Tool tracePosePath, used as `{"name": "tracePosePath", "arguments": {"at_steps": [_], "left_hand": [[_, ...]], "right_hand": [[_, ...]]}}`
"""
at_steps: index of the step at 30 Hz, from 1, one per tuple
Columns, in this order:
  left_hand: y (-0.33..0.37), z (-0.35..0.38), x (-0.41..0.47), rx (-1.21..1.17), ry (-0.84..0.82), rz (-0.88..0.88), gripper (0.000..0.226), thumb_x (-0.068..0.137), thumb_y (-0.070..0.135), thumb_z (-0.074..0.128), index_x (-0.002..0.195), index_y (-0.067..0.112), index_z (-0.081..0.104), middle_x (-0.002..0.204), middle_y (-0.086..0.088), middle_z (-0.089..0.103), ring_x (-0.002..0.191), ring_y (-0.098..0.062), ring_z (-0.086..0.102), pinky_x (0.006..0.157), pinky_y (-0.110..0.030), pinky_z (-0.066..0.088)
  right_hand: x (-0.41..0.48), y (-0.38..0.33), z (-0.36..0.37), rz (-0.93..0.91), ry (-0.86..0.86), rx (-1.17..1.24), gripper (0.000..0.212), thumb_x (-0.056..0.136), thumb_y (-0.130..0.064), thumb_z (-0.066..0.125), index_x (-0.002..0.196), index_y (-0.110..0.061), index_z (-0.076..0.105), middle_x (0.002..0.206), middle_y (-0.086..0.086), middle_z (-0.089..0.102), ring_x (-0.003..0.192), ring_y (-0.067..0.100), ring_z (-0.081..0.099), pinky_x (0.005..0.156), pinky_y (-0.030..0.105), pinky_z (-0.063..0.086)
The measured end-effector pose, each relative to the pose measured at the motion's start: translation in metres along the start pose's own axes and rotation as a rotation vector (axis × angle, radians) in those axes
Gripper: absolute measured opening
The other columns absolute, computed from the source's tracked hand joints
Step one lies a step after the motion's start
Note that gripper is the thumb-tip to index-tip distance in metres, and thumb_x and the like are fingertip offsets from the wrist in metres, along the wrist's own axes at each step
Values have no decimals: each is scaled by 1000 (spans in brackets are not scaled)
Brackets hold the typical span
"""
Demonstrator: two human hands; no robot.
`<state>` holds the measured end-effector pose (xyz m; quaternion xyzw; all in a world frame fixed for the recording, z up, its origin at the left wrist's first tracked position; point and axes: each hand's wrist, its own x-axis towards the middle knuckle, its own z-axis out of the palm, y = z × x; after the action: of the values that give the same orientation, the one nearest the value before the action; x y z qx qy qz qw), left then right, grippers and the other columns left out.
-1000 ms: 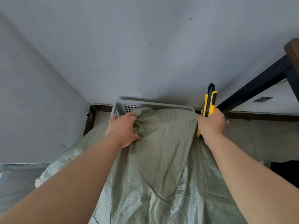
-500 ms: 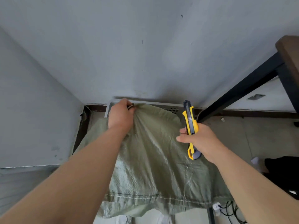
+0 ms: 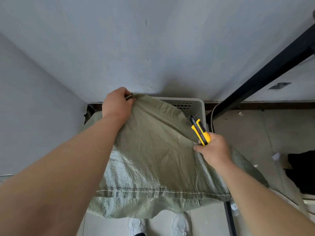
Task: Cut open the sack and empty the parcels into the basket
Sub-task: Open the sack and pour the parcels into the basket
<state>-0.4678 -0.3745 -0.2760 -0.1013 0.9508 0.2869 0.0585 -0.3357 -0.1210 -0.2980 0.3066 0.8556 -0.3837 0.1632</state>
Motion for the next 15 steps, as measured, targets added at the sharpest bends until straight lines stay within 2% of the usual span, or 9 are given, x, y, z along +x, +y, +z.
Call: {"name": "tracePosePath", "arguments": {"at_steps": [2,5,8,10,12,15], "left_hand": [[1,-5,-2,53,-40,-32,27,88,28,61,112,16,57,113,-11,65,100,-31,60,79,-38,47],[4,-16,-21,155,-129,4,66,84,47,62,138,19,36,138,-9,49,122,-31,51,98,-44,44],[8,-28,-61,273,-261,161,86,72,74,53,140,26,34,146,-3,41,130,-26,43,111,-49,34],[8,-35,-88,382,-408,265,99,61,89,40,140,31,35,149,3,38,136,-21,35,118,-53,15],[2,-38,-105,528,-490,371,110,51,96,33,144,36,28,155,6,27,145,-18,18,119,-52,-3],[-6,-41,-114,595,-463,447,104,53,94,40,142,44,27,159,7,17,148,-20,-2,116,-55,-13]], "right_hand": [[1,-8,-8,28,18,123,27,68,-7,80,65,-17,56,57,3,54,50,20,48,52,27,38],[0,-28,-22,66,45,312,28,69,-3,80,65,-14,55,60,3,52,55,20,48,53,26,37],[1,-50,-28,88,71,367,27,70,-2,79,66,-14,55,63,4,53,58,20,49,56,26,41],[2,-60,-30,93,87,371,27,70,-2,78,66,-15,55,63,4,54,59,21,49,57,27,41],[2,-66,-32,96,97,357,26,71,-3,78,66,-15,55,64,4,55,61,22,51,58,28,42],[0,-66,-32,87,100,349,23,73,-4,76,70,-14,56,64,3,54,58,20,50,52,26,39]]}}
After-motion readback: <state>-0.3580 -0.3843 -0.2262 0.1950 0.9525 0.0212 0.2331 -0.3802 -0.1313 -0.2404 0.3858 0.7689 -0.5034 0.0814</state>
